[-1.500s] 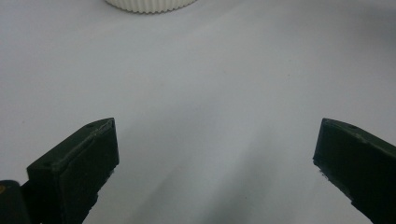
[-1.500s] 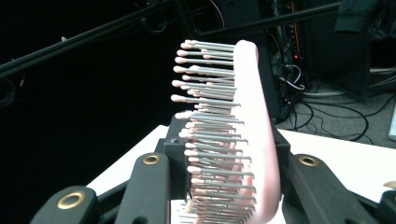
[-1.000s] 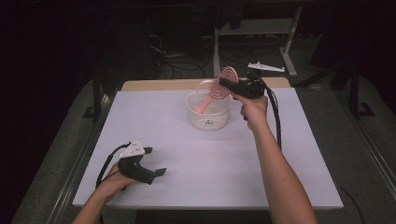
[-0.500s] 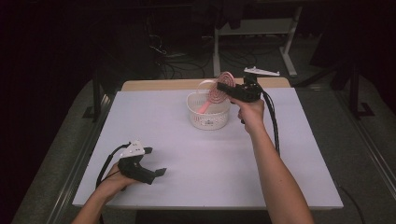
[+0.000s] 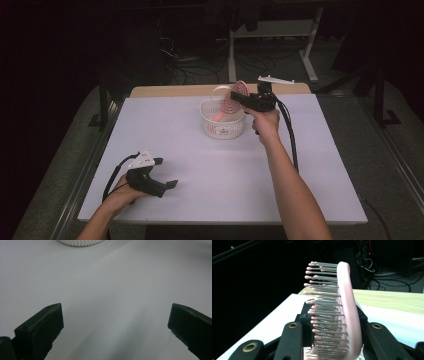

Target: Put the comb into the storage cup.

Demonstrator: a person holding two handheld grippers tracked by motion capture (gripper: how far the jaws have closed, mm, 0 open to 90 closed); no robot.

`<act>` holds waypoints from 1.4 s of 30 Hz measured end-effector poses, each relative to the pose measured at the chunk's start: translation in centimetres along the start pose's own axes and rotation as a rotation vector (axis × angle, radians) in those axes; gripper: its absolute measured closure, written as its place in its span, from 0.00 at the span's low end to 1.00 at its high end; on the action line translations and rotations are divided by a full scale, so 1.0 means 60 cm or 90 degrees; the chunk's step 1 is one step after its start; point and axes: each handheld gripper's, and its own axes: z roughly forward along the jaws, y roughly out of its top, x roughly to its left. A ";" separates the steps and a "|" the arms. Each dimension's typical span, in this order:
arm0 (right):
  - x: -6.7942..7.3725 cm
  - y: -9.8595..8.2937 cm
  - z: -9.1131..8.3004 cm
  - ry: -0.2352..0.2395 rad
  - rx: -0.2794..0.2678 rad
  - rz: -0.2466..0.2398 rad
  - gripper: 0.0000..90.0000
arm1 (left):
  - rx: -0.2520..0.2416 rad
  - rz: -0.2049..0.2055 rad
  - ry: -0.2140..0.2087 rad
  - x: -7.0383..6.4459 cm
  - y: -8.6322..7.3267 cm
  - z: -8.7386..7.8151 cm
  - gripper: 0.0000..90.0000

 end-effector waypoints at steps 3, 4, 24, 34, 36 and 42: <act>-0.005 -0.005 0.002 -0.005 0.003 0.005 0.70 | 0.002 0.002 0.000 0.000 0.000 0.000 0.00; -0.007 -0.006 0.003 -0.005 0.004 0.008 0.70 | 0.001 0.000 -0.001 -0.001 0.000 0.001 0.00; -0.040 -0.015 -0.002 -0.045 0.027 0.005 0.62 | 0.006 0.001 -0.004 -0.001 -0.001 0.003 0.00; -0.046 -0.016 -0.001 -0.074 0.048 -0.014 0.53 | 0.008 -0.001 -0.002 0.001 -0.002 0.004 0.00; -0.048 -0.015 -0.004 -0.086 0.045 -0.012 0.42 | 0.008 -0.005 -0.001 0.002 -0.002 0.004 0.00; -0.048 -0.011 -0.014 -0.094 0.059 -0.027 0.27 | 0.009 -0.005 0.001 0.003 0.001 0.004 0.00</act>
